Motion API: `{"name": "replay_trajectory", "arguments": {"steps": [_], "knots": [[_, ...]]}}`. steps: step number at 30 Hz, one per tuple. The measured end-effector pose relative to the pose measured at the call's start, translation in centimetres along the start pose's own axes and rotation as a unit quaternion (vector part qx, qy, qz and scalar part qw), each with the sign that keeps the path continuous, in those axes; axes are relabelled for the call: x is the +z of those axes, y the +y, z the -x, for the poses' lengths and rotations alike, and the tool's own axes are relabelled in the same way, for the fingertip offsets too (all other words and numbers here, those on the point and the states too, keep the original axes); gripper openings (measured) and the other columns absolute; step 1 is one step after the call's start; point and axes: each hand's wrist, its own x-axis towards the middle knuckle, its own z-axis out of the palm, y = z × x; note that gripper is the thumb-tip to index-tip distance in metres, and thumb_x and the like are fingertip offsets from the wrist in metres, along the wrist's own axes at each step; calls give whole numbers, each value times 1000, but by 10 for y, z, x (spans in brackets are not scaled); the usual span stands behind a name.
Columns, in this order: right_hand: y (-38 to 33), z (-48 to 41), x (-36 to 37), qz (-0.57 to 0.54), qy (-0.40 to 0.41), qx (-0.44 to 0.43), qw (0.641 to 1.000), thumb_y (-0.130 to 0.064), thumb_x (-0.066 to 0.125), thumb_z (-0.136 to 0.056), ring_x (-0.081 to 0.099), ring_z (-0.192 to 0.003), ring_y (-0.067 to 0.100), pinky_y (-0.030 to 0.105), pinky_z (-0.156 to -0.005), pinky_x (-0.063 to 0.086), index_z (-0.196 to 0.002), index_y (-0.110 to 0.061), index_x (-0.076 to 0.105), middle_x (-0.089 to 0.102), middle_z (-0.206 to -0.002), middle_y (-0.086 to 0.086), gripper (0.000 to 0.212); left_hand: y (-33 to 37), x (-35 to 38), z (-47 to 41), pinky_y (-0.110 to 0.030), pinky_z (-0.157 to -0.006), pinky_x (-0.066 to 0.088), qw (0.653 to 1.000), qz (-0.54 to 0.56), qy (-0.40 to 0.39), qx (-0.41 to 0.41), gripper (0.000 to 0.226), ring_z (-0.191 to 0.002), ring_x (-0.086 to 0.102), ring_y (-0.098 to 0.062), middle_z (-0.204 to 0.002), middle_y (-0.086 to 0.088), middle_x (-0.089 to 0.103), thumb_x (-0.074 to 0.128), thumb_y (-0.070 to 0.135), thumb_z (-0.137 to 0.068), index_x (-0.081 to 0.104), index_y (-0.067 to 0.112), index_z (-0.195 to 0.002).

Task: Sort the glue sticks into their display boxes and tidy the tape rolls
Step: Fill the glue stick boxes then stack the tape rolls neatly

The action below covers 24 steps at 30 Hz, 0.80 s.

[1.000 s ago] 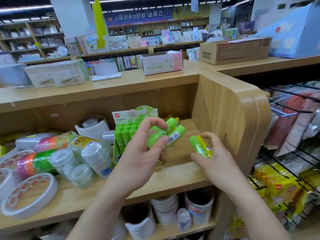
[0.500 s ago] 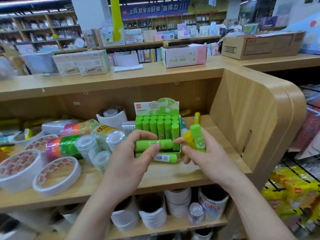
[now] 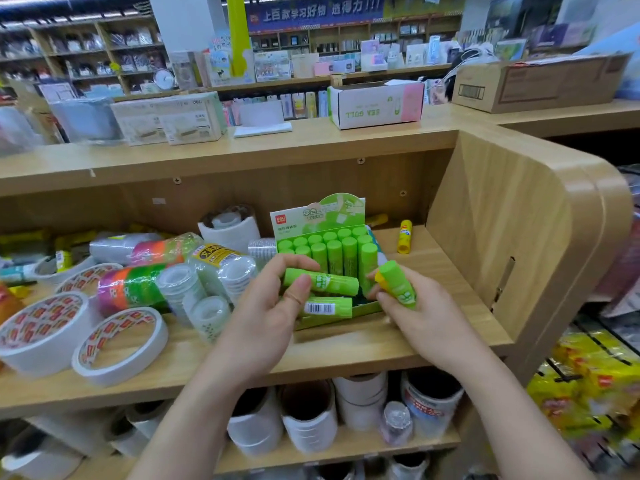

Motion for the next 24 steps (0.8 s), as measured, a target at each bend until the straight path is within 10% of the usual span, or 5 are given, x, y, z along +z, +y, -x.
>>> {"name": "replay_trajectory", "arguments": {"steps": [5, 16, 24], "knots": [[-1, 0, -7, -198, 65, 75, 975, -2, 59, -92, 59, -61, -2, 21, -56, 46, -94, -22, 66, 72, -84, -1, 21, -1, 5, -13, -31, -69, 46, 991, -128, 32, 22, 16, -66, 53, -3, -75, 7, 57, 58, 31, -92, 44, 34, -98], [0, -5, -5, -228, 59, 90, 968, -2, 60, -91, 51, -56, 3, 18, -55, 42, -95, -23, 68, 66, -77, -8, 22, 1, 28, -37, -38, -77, 51, 921, -363, 15, 143, 37, -90, 66, -16, -101, 5, 71, 58, 31, -93, 55, 28, -130], [-2, -9, -2, -241, 47, 68, 967, -1, 59, -91, 48, -55, 6, 17, -54, 42, -101, -20, 67, 62, -68, -14, 23, 2, 35, -44, -42, -61, 52, 920, -354, 53, 162, 31, -65, 64, -24, -77, 0, 67, 68, 33, -87, 49, 20, -108]]}}
